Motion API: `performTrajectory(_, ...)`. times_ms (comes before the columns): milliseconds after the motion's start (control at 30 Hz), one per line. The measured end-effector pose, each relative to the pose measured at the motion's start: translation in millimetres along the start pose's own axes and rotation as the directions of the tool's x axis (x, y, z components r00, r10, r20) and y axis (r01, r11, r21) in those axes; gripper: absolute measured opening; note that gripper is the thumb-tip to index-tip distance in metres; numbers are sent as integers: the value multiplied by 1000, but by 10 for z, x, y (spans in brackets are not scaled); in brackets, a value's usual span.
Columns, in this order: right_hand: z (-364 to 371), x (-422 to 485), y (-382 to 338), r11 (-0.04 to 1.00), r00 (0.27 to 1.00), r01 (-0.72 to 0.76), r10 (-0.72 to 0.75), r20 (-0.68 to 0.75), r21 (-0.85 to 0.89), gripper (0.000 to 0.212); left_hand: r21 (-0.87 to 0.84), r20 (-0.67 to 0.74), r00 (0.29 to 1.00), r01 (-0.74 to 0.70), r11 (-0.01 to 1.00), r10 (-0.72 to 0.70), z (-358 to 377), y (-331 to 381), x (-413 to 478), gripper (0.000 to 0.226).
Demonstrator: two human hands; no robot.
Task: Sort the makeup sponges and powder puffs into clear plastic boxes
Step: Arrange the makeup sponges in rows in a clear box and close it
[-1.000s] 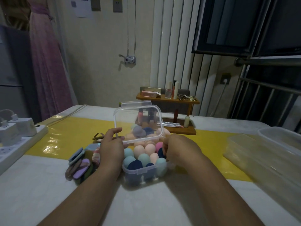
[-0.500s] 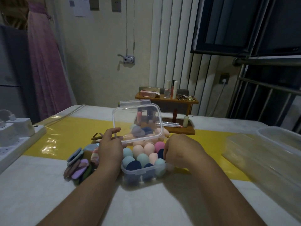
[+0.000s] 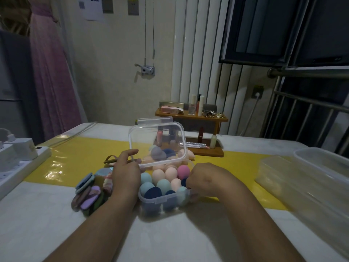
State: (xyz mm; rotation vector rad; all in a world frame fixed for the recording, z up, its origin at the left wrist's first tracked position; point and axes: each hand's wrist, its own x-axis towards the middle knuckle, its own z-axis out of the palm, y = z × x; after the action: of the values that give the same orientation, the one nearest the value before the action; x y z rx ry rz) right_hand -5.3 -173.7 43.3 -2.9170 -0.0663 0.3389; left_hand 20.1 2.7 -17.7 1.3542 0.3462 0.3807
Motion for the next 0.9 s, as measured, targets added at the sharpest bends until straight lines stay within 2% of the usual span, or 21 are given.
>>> performTrajectory(167, 43, 29, 75, 999, 999, 21, -20, -42, 39, 14, 5, 0, 1000, -4, 1000, 4, 2, 25, -13, 52)
performTrajectory(300, -15, -29, 199, 987, 977, 80, -49, -207, 140, 13, 12, 8, 1000, 9, 1000, -9, 5, 52, -10, 55)
performTrajectory(400, -4, 13, 284, 930, 926, 140, -1, -378, 340, 21, 4, 63, 997, 35, 999, -36, 9, 74, -32, 60)
performTrajectory(533, 102, 125, 336, 811, 814, 199, 176, -554, 550, 21, 31, 182, 983, 24, 999, -29, 3, 96, -79, 50)
performTrajectory(600, 143, 182, 337, 739, 818, 222, 214, -534, 636, 15, 33, 226, 974, 3, 999, -10, 4, 87, -103, 57)
performTrajectory(700, 205, 270, 322, 620, 887, 236, 179, -427, 749, 31, 16, 277, 961, -10, 1000, 5, 24, 78, -134, 73)
performTrajectory(800, 255, 340, 299, 589, 914, 227, 147, -379, 775, 38, -68, 312, 950, 24, 997, -2, 59, 89, -172, 66)
performTrajectory(900, 260, 341, 245, 521, 920, 214, 177, -350, 826, 62, -83, 313, 949, 45, 996, -17, 85, 96, -199, 61)
